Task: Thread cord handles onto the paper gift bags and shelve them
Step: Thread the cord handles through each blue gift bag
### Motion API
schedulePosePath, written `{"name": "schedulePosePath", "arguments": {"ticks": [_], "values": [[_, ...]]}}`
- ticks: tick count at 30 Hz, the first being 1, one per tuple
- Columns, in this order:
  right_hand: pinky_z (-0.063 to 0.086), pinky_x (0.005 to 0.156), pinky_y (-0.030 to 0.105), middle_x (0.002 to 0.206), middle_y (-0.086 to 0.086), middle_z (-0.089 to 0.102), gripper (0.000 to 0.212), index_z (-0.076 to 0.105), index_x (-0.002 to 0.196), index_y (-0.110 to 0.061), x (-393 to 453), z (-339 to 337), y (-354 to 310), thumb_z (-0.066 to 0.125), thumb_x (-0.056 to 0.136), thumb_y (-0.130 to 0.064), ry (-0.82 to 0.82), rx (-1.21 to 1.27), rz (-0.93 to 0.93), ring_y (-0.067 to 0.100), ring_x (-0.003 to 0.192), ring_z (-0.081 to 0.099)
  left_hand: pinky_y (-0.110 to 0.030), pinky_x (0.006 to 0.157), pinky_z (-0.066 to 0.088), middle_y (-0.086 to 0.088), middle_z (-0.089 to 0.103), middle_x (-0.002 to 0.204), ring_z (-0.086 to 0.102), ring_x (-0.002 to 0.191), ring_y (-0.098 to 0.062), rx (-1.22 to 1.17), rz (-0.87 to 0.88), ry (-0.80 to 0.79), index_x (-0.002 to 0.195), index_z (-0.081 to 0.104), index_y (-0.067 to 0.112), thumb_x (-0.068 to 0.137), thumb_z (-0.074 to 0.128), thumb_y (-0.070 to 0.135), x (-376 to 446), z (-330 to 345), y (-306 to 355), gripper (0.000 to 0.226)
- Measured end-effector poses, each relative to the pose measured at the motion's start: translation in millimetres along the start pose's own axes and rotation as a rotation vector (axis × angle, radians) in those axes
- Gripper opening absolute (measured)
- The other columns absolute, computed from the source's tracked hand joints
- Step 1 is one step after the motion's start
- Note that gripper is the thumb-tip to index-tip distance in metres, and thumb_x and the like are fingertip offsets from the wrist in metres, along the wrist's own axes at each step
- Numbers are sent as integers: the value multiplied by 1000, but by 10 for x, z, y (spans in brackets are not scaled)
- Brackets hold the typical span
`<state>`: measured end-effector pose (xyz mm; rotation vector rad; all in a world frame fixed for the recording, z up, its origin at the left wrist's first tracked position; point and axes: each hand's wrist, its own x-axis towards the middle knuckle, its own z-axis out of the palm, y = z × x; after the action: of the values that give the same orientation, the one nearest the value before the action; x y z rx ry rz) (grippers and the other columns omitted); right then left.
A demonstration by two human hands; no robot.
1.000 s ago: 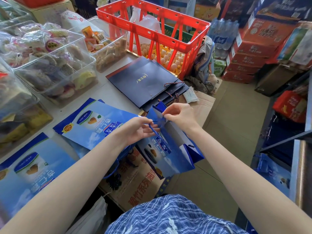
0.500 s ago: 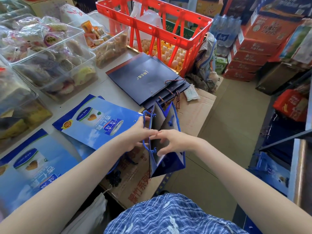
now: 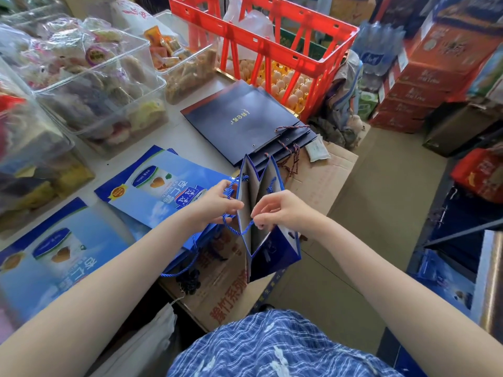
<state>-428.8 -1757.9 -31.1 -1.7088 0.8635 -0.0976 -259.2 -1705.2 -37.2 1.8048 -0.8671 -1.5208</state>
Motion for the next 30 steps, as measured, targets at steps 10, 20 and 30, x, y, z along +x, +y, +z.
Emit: {"name": "schedulePosePath", "arguments": {"ticks": [10,20,30], "values": [[50,94,32,106,-10,60,20,63,93,-36,-119,-458,17,68,85,-19,122,-177,-22,10,98,62,-18,54,52,-3,48,76,50,61,-12,-59,28,19,140,29,17,91,54,2,28,56,58,57],[51,74,28,124,0,52,40,41,119,-34,-193,-83,47,65,86,-33,-3,-124,73,15,81,64,-19,54,54,-5,49,83,54,59,-8,-25,38,-11,139,34,11,88,59,5,107,124,-15,57],[44,65,13,90,-5,62,19,68,104,-14,-207,-123,-55,62,86,-18,-74,-514,197,4,74,56,-17,42,46,-9,40,96,45,60,-14,95,69,126,126,42,16,89,52,2,186,-8,-40,41]]}}
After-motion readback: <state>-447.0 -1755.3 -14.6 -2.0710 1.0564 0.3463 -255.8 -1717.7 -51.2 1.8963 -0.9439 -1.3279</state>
